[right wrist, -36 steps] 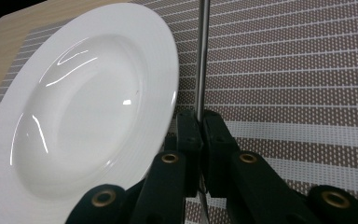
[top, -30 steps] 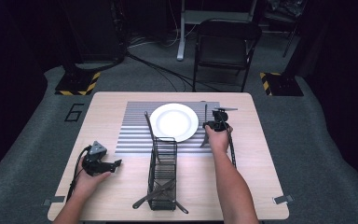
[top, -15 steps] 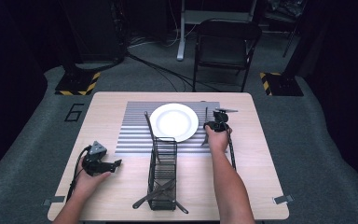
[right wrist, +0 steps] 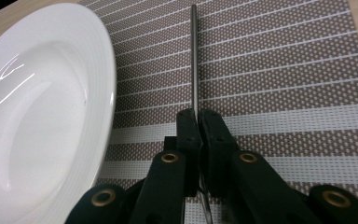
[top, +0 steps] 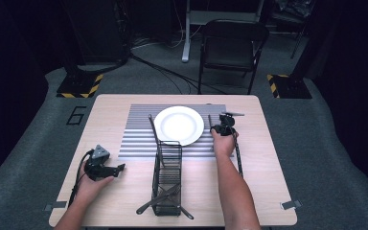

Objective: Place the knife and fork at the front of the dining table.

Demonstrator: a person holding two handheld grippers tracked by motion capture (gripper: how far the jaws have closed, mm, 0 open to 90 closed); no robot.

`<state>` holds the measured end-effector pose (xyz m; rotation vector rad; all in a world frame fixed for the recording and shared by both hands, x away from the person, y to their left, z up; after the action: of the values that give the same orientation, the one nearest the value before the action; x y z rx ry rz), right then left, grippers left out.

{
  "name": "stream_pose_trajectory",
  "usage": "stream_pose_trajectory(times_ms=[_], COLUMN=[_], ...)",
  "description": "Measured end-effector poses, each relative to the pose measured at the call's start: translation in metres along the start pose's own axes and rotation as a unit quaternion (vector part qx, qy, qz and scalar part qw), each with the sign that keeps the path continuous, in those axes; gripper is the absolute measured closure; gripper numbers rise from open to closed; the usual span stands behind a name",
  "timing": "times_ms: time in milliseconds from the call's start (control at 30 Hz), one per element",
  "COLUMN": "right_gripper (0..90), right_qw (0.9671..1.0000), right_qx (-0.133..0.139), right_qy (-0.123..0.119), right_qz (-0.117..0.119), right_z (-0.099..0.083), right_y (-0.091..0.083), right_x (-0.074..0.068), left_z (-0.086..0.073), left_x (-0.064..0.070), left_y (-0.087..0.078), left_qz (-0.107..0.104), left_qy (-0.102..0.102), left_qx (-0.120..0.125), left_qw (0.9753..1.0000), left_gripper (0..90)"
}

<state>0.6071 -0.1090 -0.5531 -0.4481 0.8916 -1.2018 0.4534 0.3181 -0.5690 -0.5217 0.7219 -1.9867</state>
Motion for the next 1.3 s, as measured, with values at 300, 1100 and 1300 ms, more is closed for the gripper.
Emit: stream_pose_trajectory(times_ms=[300,1100,1300], right_gripper=[87.3,77.3,76.3], right_qw=[0.9985,0.9996,0.9989], right_qx=[0.019,0.025,0.03], right_qy=[0.05,-0.005,-0.034], right_qz=[0.008,-0.008,-0.014], right_z=[-0.001,-0.001,-0.002], right_y=[-0.001,-0.025,-0.043], right_x=[0.006,0.004,0.001], left_z=[0.0,0.0,0.0], left_x=[0.0,0.0,0.0], left_y=[0.0,0.0,-0.001], left_qz=[-0.001,0.0,-0.001], left_qy=[0.001,0.001,0.005], left_qx=[0.0,0.003,-0.003], left_qw=[1.0,1.0,1.0], left_gripper=[15.2,15.3,15.3])
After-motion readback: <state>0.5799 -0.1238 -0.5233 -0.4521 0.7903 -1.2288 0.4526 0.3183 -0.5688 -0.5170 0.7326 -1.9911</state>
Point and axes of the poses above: each handheld gripper's, and its own axes: y roughly forward along the jaws, z roughly out of its top, x roughly to its right, the point moved 6 cm from there along y, roughly forward along the jaws, and after that the axes turned 5 degrees about -y, right-handed, at the moved point
